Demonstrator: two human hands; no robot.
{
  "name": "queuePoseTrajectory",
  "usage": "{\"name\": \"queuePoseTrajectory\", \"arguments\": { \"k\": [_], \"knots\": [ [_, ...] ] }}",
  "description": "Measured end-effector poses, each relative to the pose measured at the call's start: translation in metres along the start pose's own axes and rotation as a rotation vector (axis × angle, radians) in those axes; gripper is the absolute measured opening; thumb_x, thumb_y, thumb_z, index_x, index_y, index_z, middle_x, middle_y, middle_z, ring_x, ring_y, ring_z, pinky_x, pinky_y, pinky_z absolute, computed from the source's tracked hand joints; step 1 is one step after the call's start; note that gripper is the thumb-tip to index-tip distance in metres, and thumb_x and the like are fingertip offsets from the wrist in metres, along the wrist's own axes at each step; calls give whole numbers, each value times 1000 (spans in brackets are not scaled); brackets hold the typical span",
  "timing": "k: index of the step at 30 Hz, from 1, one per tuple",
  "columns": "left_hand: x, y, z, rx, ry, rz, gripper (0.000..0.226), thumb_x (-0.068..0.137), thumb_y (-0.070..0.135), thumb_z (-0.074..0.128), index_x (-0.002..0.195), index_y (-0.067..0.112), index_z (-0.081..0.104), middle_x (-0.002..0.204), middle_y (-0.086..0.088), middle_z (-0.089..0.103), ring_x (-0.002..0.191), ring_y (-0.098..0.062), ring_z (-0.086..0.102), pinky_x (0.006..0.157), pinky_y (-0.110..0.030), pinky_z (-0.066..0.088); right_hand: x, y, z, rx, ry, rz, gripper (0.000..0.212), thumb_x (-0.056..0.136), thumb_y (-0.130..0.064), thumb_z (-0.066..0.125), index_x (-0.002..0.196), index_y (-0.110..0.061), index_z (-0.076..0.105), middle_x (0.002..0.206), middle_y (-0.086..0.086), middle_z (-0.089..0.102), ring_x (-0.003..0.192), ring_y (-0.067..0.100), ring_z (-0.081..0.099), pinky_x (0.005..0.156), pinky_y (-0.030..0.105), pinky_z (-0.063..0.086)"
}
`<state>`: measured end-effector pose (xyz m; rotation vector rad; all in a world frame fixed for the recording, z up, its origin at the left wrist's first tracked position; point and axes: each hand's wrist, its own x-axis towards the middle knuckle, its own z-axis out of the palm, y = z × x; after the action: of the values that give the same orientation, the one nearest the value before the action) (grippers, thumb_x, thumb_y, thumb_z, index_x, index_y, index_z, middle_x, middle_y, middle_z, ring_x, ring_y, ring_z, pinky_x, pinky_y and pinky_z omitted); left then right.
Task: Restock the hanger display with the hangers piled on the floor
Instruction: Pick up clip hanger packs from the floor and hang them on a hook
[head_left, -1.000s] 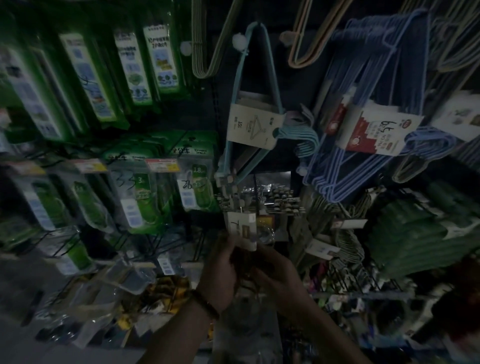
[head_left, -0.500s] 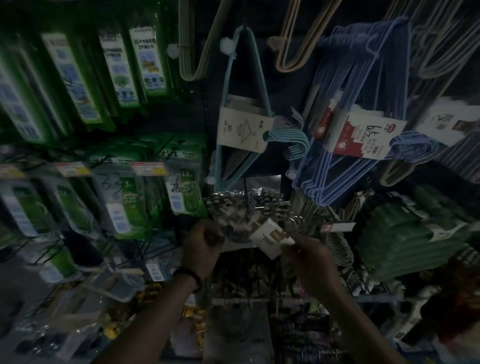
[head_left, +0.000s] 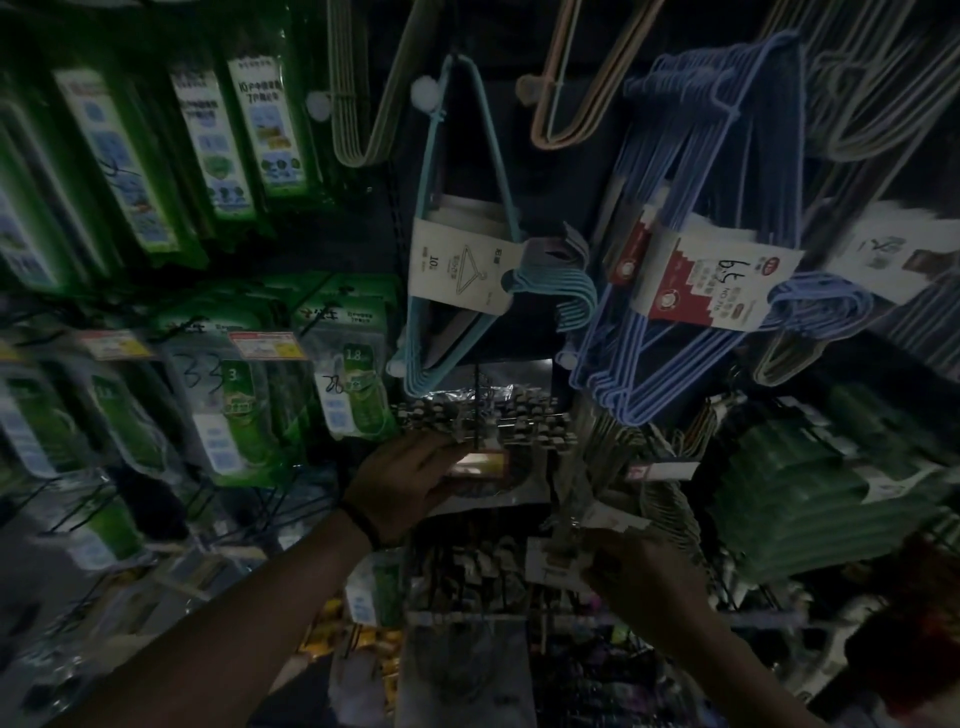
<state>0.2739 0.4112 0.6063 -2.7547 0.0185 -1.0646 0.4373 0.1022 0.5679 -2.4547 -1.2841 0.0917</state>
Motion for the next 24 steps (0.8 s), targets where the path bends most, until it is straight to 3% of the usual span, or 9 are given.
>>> {"name": "queuePoseTrajectory", "arguments": {
  "k": [3,6,8,11,15,17,19,21,24],
  "knots": [
    [8,-6,-8,-21,-51,-31,29,104,30,56,115,15,78,115,-7,74,101,-28,69,84,-38,59,18,-17,-1,-183,59,-126,47,94,-50,56,141,-50,56,116,-12,75,93,17,73,70,31,58],
    [32,-2,-28,-118,-138,-242,34,101,42,51,107,22,79,108,1,76,94,-22,72,73,-33,61,46,-36,2,-232,76,-220,47,97,-38,53,144,-45,53,119,-3,75,93,26,74,70,35,60],
    [47,-2,-41,-149,-222,-316,23,101,40,58,108,28,77,109,4,76,97,-22,71,73,-29,54,65,-50,2,-269,159,-299,45,98,-32,46,141,-42,56,111,2,77,84,26,75,63,35,62],
    [61,-2,-52,-119,-328,-354,16,101,37,62,110,33,76,111,5,77,99,-22,70,74,-32,54,91,-64,1,-205,246,-325,44,101,-34,37,126,-25,73,115,13,75,99,38,73,80,43,61],
    [67,2,-55,-100,-389,-404,15,101,42,61,104,38,75,102,8,78,92,-20,71,71,-35,57,114,-65,7,-493,431,-453,22,89,-27,72,109,-24,79,98,10,79,85,34,75,74,42,59],
    [67,2,-57,-103,-389,-416,16,101,42,61,103,37,75,101,9,78,91,-19,71,71,-35,57,122,-63,7,-498,562,-496,16,86,-26,74,99,-20,81,85,7,78,77,30,74,70,37,58],
    [66,3,-59,-98,-385,-415,16,101,42,60,103,37,75,101,9,78,92,-20,71,71,-36,58,131,-60,10,-474,592,-468,20,91,-21,66,104,-10,77,87,15,76,77,34,75,70,43,61],
    [66,5,-58,-92,-387,-411,16,102,42,60,104,38,75,103,9,78,94,-21,71,73,-38,58,148,-51,18,-463,575,-390,24,93,-17,60,109,-7,75,86,19,74,73,37,74,66,47,63],
    [63,8,-58,-124,-384,-446,16,101,42,62,107,38,77,109,8,78,97,-21,71,75,-35,57,161,-47,22,-254,380,-296,16,81,-16,78,93,-6,73,59,15,63,45,33,63,40,39,54]
  ]
}}
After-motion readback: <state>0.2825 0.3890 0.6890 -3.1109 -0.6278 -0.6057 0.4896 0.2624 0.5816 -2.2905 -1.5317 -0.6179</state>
